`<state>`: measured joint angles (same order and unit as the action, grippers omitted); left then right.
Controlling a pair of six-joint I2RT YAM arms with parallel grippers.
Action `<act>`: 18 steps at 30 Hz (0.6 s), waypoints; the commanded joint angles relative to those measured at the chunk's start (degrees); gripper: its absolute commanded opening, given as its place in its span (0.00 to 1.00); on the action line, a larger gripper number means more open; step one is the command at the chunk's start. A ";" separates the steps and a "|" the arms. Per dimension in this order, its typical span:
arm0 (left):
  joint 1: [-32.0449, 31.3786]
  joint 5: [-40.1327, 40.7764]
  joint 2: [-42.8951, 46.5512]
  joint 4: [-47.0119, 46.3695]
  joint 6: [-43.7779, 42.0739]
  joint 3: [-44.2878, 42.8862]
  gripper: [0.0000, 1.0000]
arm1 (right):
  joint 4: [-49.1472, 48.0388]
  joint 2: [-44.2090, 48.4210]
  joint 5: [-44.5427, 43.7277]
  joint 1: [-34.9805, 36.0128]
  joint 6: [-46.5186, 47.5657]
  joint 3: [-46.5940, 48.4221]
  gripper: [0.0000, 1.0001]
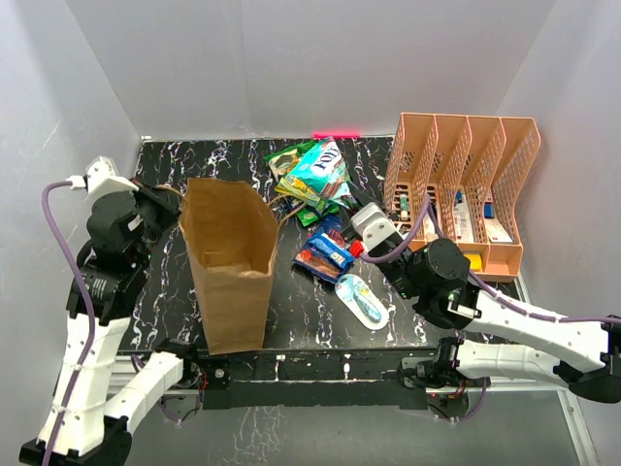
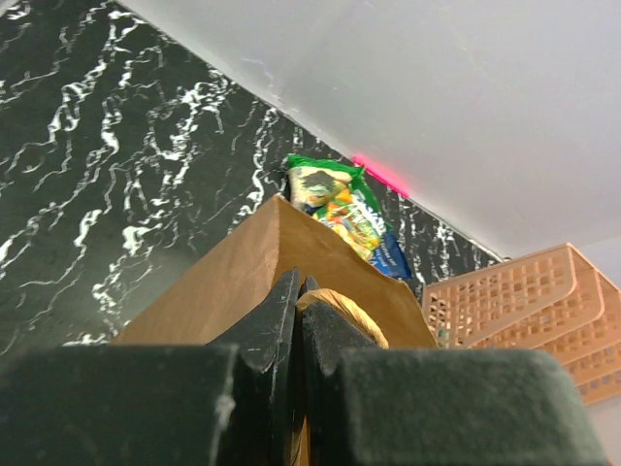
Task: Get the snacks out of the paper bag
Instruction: Place the snack at the center of the board.
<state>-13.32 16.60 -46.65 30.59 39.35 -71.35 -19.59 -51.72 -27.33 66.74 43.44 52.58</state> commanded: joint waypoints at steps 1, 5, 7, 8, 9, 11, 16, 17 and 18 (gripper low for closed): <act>-0.11 3.47 4.91 0.71 -2.29 3.35 0.00 | -4.48 -0.29 2.16 -0.12 -0.46 0.52 0.08; -0.05 1.61 10.50 2.16 -0.12 7.88 0.00 | -4.39 -1.33 2.00 -0.20 -0.47 0.98 0.08; -0.10 2.05 12.74 3.38 1.18 9.58 0.00 | -4.40 -2.06 1.53 -0.41 -0.73 1.21 0.08; -0.06 2.10 13.76 3.93 1.79 10.25 0.00 | -4.29 -2.54 1.05 -0.53 -1.15 1.41 0.08; -0.08 2.31 14.52 4.39 2.31 10.86 0.00 | -4.24 -3.08 0.51 -0.75 -1.74 1.57 0.08; -0.10 2.61 15.44 5.38 3.13 11.54 0.05 | -4.03 -4.03 0.01 -1.66 -4.06 2.15 0.08; -0.07 4.20 15.17 8.12 2.14 9.45 0.26 | 1.96 -7.00 3.73 -11.54 -16.13 5.39 0.08; -0.06 4.53 14.94 8.43 1.43 8.24 0.31 | 3.35 -7.52 7.01 -14.51 -18.76 5.65 0.08; -0.08 4.76 14.59 8.70 0.76 7.27 0.35 | 4.67 -8.33 8.67 -17.42 -21.13 5.69 0.08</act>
<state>-13.32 19.18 -31.09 37.41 41.60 -60.45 -16.27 -59.02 -24.49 57.93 33.71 53.93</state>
